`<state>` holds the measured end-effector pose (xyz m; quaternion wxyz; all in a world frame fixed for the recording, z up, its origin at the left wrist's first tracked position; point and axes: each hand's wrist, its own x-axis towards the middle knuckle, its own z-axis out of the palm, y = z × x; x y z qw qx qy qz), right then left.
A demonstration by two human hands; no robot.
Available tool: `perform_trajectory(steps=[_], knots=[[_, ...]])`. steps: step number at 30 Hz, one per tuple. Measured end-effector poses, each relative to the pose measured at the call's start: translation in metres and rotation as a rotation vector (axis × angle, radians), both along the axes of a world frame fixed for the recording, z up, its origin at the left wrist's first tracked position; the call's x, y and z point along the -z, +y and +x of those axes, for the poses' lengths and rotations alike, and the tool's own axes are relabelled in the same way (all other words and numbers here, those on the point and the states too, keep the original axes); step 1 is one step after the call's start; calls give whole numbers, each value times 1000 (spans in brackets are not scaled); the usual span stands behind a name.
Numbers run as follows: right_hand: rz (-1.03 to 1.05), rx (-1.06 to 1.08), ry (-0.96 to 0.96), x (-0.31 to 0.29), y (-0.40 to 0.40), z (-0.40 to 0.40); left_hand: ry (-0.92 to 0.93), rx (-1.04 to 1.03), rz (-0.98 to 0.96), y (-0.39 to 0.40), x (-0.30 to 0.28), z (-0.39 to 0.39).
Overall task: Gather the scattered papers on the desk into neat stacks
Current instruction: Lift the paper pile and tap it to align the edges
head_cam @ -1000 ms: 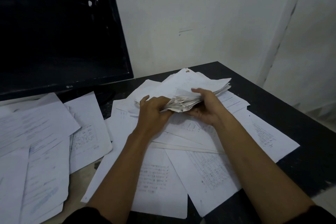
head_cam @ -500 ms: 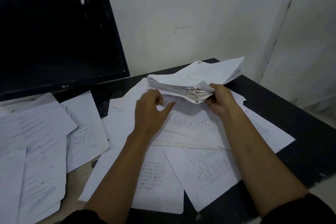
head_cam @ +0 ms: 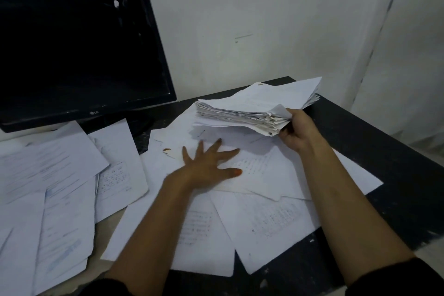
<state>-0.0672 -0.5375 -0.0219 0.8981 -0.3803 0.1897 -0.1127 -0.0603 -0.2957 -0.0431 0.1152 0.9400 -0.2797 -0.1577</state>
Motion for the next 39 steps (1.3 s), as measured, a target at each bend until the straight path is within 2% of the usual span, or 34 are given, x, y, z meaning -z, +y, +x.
perform_trajectory(steps=[3,6,11,15,20,26,30,32,36,39], knots=[[-33,-41,-10,-2,5,-2,40,-76,49,35,-8,15],[-66,-82,-15,-2,4,-4,62,-177,7,62,-10,24],[-99,-162,-32,-3,7,-9,-24,-357,-81,67,0,25],[-88,-237,-37,-4,5,-11,-23,-324,-36,56,5,20],[-113,-277,-6,-4,3,-14,83,-225,-129,73,-7,28],[-216,-431,160,-2,2,-21,155,-243,-205,99,-14,36],[-374,-507,208,-2,5,-19,132,-387,-177,111,1,50],[-494,-486,224,-4,6,-16,123,-388,-168,111,1,53],[-840,-371,223,-4,8,-10,128,-377,-231,107,-9,46],[-1035,-379,209,-7,14,-8,156,-414,-245,111,-9,48]])
